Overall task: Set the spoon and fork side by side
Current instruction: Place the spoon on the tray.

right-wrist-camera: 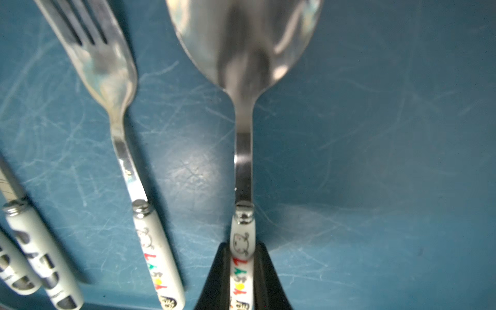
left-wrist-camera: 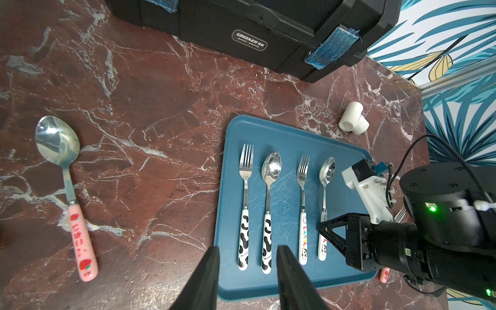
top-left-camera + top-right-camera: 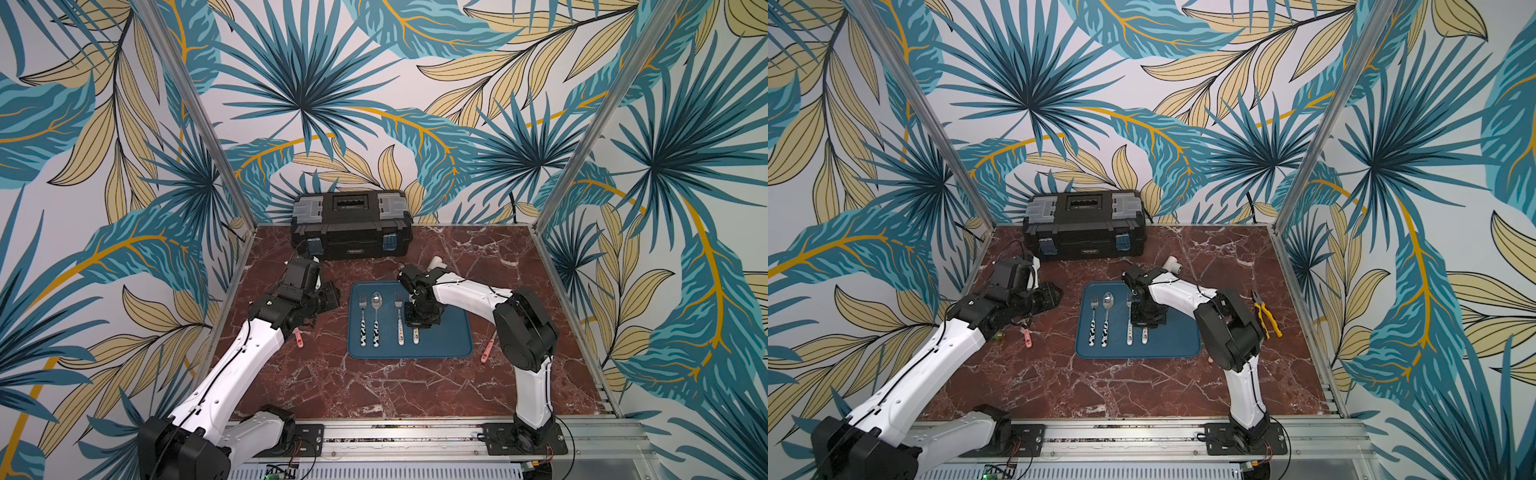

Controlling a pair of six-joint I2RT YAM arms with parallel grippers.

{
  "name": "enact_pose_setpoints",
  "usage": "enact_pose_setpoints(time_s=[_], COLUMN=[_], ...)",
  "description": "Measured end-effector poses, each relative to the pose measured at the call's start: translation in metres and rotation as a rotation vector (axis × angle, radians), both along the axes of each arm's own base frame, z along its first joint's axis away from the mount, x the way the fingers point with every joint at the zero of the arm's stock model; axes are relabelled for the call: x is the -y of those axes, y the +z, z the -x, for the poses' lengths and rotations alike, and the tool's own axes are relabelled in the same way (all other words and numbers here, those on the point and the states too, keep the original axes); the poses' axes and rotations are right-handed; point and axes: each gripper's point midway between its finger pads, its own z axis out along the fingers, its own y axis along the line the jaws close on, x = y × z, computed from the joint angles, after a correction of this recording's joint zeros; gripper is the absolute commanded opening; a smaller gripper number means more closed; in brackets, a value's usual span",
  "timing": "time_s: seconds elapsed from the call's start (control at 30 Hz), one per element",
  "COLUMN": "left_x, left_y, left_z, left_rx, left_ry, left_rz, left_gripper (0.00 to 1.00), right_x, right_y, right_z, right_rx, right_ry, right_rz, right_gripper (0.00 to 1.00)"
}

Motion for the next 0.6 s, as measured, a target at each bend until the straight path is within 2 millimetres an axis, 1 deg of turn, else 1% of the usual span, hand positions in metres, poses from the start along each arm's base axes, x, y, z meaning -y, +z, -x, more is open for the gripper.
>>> enact_pose_setpoints(time_s=[0.2,0.6], left_x=[0.0014,0.0040], left_y=[-0.0016,-0.0061], left_z=[0.0009,0.0000], left_rx=[-0.006,-0.023], left_ry=[-0.006,-0.015], left_rz=[0.006,0.012], left_gripper=[0.40,0.42], right_x=[0.0001,-0.0005], right_y=[-0.0013,-0.0018], right_z=[0.0003,0.0008], right_rx=[-0.002,-0.004], right_ry=[0.008,0.031], right_rz=[0.002,0.000], right_gripper=[0.10,0.11])
